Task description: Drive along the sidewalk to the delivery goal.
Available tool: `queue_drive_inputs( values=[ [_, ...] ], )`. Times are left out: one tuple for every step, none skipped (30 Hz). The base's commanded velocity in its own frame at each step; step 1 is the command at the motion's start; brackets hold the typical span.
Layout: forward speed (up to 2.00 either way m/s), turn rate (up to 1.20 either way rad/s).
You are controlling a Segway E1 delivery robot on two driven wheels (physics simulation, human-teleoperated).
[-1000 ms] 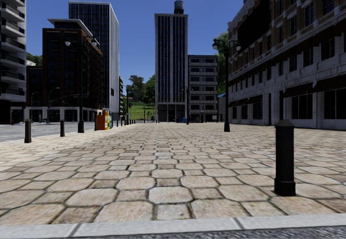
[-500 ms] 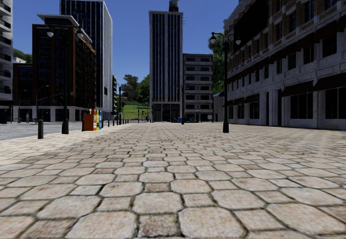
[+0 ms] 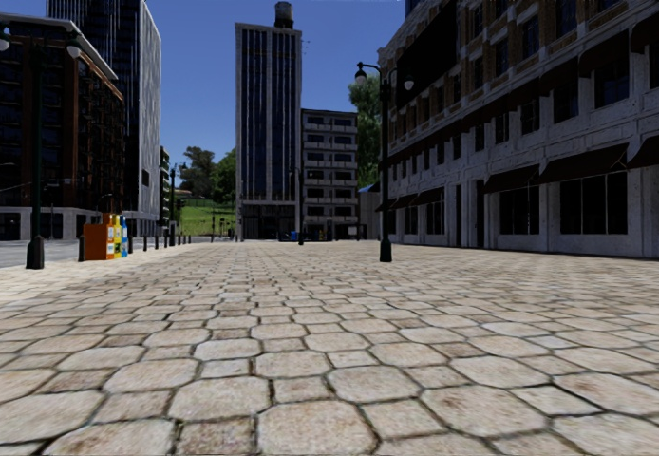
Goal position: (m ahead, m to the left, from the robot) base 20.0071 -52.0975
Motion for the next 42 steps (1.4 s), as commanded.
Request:
queue_drive_inputs(
  values=[
    [1.52, -0.56],
    [1.52, -0.56],
    [1.52, -0.56],
    [1.52, -0.56],
    [1.52, -0.56],
    [1.52, -0.56],
    [1.52, -0.56],
    [1.52, -0.56],
    [1.52, -0.56],
    [1.52, -0.56],
    [1.52, -0.56],
    [1.52, -0.56],
    [1.52, -0.56],
    [1.52, -0.56],
    [1.52, -0.56],
    [1.52, -0.56],
    [1.52, -0.56],
    [1.53, -0.56],
    [1.53, -0.56],
    [1.55, -0.58],
    [1.57, -0.6],
    [1.6, -0.61],
    [1.65, -0.61],
    [1.65, -0.61],
    [1.67, -0.61],
    [1.69, -0.61],
    [1.7, -0.61],
    [1.7, -0.61],
    [1.72, -0.61],
    [1.76, -0.61],
    [1.8, -0.61],
    [1.84, -0.61],
    [1.84, -0.61],
    [1.93, -0.61],
    [2.0, -0.61],
    [2.0, -0.61],
    [2.0, -0.61],
    [2.0, -0.61],
    [2.0, -0.61],
    [2.0, -0.61],
    [2.0, -0.61],
    [2.0, -0.61]
  ],
)
